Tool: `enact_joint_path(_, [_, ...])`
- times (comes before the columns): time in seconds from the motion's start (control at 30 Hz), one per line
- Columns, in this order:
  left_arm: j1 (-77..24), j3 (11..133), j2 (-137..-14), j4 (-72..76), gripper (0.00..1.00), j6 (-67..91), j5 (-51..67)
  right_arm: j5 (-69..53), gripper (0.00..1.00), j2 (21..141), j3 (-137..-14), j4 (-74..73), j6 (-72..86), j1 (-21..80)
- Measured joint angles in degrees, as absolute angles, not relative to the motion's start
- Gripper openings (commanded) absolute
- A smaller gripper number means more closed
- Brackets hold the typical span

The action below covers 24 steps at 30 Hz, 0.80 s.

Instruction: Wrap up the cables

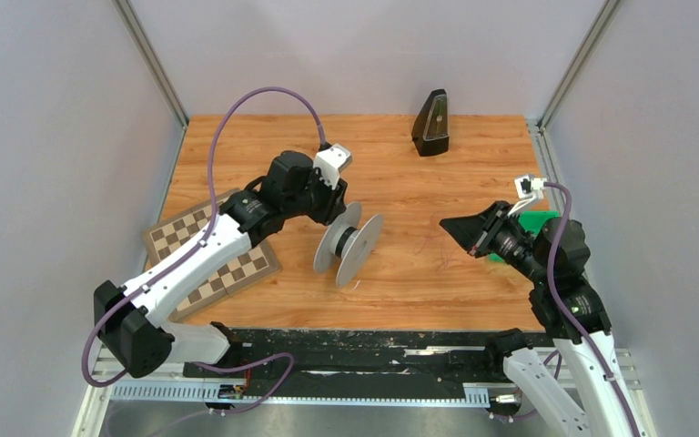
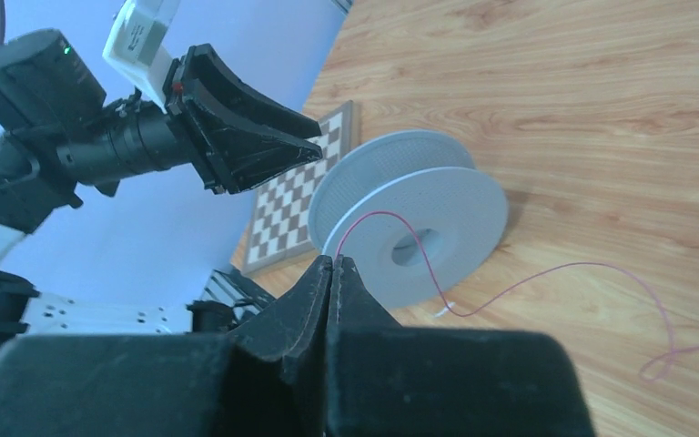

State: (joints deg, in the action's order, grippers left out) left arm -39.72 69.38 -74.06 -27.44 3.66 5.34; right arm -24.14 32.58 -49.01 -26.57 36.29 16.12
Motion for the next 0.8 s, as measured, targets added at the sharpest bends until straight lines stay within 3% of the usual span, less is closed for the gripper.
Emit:
enact_joint_path(0.1, [-39.7,70.0,-72.2,-27.2,0.53,4.3,5.8,-23.9,0.00,32.3,-46.8,-23.0,42.8,16.1])
enact_joint_path(0.33, [-40.2,67.1,-62.1,-19.0,0.50,7.3,16.4,-20.1,0.00,30.2,-42.1,-15.2,58.8,16.1])
enact_joint_path(0.47, [-45.3,63.2,-58.5,-11.4,0.52,6.7,18.7,-18.0,0.00,29.6,-40.7,-11.0,65.3,16.1])
enact_joint_path(0.8, [-58.7,60.1,-67.3,2.6,0.56,3.8,16.1,-12.8,0.00,26.4,-37.3,-6.0,75.2,16.1])
